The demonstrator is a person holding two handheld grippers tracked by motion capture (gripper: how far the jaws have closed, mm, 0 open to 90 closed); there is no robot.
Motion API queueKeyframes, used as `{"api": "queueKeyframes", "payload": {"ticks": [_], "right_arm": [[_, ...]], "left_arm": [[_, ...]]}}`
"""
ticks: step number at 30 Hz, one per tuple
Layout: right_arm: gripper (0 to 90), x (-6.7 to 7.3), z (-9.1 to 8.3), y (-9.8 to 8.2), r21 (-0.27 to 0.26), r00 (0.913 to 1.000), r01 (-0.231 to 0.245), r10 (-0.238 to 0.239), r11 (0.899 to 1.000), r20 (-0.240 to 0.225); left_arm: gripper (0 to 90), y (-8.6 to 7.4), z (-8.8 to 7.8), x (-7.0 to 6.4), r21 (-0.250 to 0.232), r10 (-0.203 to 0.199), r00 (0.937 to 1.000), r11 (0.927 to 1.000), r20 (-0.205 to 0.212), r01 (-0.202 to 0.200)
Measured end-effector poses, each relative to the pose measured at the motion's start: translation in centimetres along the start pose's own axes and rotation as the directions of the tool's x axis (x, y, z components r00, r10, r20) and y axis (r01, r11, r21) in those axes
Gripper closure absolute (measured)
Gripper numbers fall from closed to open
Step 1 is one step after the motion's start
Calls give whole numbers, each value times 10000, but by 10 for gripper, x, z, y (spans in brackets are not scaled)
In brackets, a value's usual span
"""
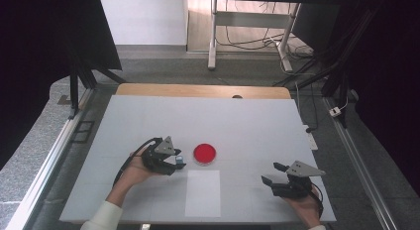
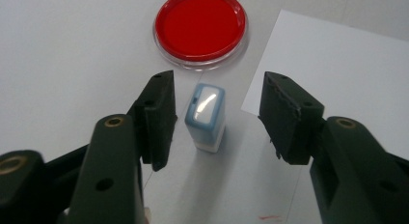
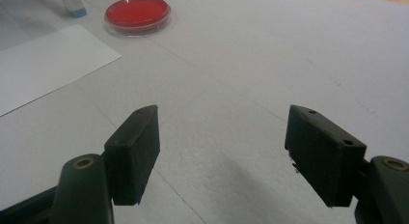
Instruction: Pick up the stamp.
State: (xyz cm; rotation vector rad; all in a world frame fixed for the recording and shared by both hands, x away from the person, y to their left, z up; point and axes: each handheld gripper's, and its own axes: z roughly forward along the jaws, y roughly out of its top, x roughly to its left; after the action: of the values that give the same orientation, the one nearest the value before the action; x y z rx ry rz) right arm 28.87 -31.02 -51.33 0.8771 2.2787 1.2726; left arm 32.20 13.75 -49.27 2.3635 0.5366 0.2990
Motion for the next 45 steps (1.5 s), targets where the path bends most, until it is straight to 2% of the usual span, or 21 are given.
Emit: {"api": "queueKeyframes", "payload": {"ticks": [8, 12, 19, 25, 35, 45], "right_arm": [[278, -1, -1, 0, 29, 10000, -38, 38, 10000, -82], [278, 0, 0, 0, 62, 10000, -18, 19, 10000, -69], [285, 0, -1, 0, -21, 10000, 36, -36, 10000, -17], [285, 0, -1, 0, 24, 10000, 80, -80, 10000, 0], [285, 0, -1, 0, -10, 10000, 71, -71, 10000, 45], [285, 0, -1, 0, -28, 9999, 96, -96, 9999, 63]], "left_arm": [[521, -4, 5, 2, 158, 9, 9998, 9999, -183, -6], [556, -5, 6, 3, 45, -32, 9996, 10000, -266, 33], [654, -6, 7, 2, -115, 186, 9991, 9998, -382, -190], [727, -6, 7, 1, -208, 334, 9993, 9992, -194, -338], [750, -6, 6, 1, -290, 307, 9995, 9991, -91, -310], [752, -6, 4, 1, -426, 173, 9996, 9989, -226, -183]]}}
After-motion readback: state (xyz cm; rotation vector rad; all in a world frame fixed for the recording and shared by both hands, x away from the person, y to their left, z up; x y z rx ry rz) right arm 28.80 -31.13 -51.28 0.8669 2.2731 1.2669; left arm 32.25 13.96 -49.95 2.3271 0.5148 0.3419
